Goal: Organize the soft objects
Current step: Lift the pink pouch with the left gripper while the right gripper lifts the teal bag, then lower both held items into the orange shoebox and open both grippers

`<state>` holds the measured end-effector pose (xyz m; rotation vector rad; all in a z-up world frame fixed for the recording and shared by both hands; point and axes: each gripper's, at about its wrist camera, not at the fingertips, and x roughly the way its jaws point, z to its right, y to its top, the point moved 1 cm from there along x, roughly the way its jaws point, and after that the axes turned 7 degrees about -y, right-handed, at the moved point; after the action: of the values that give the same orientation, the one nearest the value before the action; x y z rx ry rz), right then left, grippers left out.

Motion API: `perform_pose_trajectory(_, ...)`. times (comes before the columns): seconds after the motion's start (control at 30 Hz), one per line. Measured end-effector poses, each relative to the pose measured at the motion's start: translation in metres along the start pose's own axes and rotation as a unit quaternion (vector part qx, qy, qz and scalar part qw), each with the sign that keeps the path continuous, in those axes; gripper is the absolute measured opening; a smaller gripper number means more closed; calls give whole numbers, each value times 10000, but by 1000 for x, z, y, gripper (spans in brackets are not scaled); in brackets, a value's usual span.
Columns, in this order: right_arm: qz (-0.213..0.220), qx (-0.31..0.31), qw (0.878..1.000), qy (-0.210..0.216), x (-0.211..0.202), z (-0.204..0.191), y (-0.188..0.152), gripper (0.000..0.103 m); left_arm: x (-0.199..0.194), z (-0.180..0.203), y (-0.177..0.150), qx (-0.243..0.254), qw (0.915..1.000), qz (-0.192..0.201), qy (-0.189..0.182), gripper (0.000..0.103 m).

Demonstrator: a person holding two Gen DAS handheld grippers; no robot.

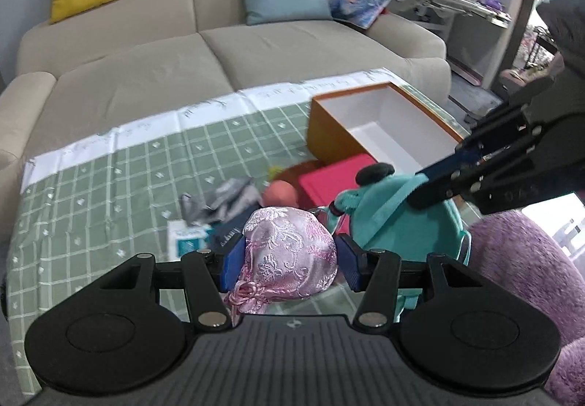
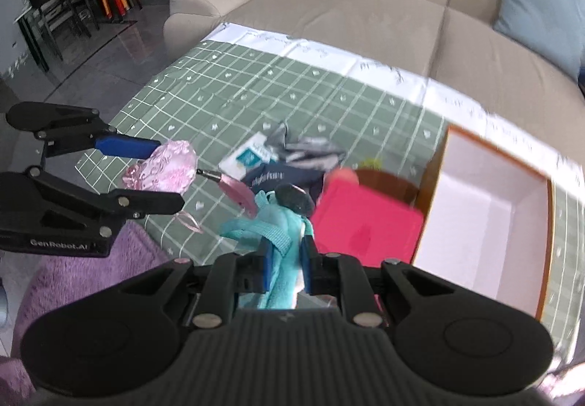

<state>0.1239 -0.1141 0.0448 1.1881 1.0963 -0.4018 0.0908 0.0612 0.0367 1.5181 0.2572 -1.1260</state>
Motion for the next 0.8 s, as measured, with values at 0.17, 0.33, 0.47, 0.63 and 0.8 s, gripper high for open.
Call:
perform_pose_trajectory(0.17,9,425,9991,-9,-4,15,-42,14,14,24,-12,25,9998,-109,-149,62)
perform_pose_trajectory(0.33,80,934,9955,-103,-12,37,-78,14,25,48,-20,1,9992,-130,-384,62)
perform_pose_trajectory(0.47,158,1371,9903,-180,-19,59,-98,14,40,66,-17,83,9983,-211,-536,62)
perform_pose_trajectory(0.63,464,1806,9817,-376,-36,89,-105,14,52,89,3,279,9974,-115,-658,62)
perform_pose_trajectory(0.8,998,2204,9679,-687,-56,117,-105,14,65,109,34,504,9965,49,-658,62)
